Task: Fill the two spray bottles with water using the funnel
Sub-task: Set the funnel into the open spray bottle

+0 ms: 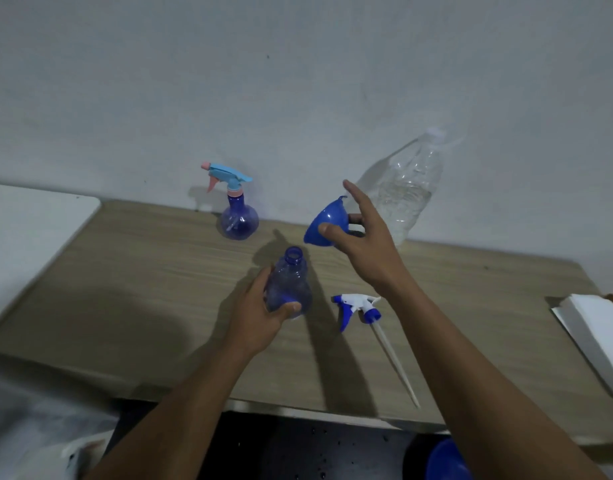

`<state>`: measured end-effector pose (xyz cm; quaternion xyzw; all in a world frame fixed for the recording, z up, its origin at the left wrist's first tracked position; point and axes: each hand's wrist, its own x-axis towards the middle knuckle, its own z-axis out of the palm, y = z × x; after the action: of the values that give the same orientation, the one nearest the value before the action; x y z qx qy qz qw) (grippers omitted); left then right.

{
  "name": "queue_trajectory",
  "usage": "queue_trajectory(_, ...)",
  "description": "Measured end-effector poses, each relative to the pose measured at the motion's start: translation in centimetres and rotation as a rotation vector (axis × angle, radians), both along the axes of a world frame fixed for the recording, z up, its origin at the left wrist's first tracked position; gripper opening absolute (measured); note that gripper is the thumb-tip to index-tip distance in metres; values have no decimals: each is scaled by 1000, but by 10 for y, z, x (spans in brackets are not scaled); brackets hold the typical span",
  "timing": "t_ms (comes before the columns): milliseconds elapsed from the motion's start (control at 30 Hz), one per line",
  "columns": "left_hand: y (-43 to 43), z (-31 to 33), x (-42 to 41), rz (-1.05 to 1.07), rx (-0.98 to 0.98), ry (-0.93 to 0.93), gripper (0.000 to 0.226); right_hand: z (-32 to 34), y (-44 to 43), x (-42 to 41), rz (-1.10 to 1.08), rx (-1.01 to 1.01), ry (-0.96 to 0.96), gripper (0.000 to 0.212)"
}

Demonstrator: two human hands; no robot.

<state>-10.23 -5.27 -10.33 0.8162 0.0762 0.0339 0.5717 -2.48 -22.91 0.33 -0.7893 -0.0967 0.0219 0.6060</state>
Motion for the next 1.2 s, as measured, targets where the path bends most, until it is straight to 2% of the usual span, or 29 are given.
queue_trajectory(133,1,-4,1,-21,-19,9,77,12,12,-17,33,82,-38,47)
queue_trajectory(233,2,-10,3,7,-54,23,83,11,21,-23,20,166,-66,44)
queue_trajectory(600,3,-15,8,7,-43,36,79,-20,35,-37,-42,73,-132,53)
queue_trajectory(767,3,-15,6,-4,-14,27,76,-22,32,-41,-6,-20,-101,77)
queue_trajectory(933,8,-9,2,3,108,16,77,-14,33,-41,-10,-215,-144,94)
queue_trajectory(1033,5,-3,2,-29,117,26,71,-8,33,-41,-3,-257,-141,90)
queue_trajectory(1200,7,-5,4,11,45,35,80,-1,34,-41,2,-294,-119,86)
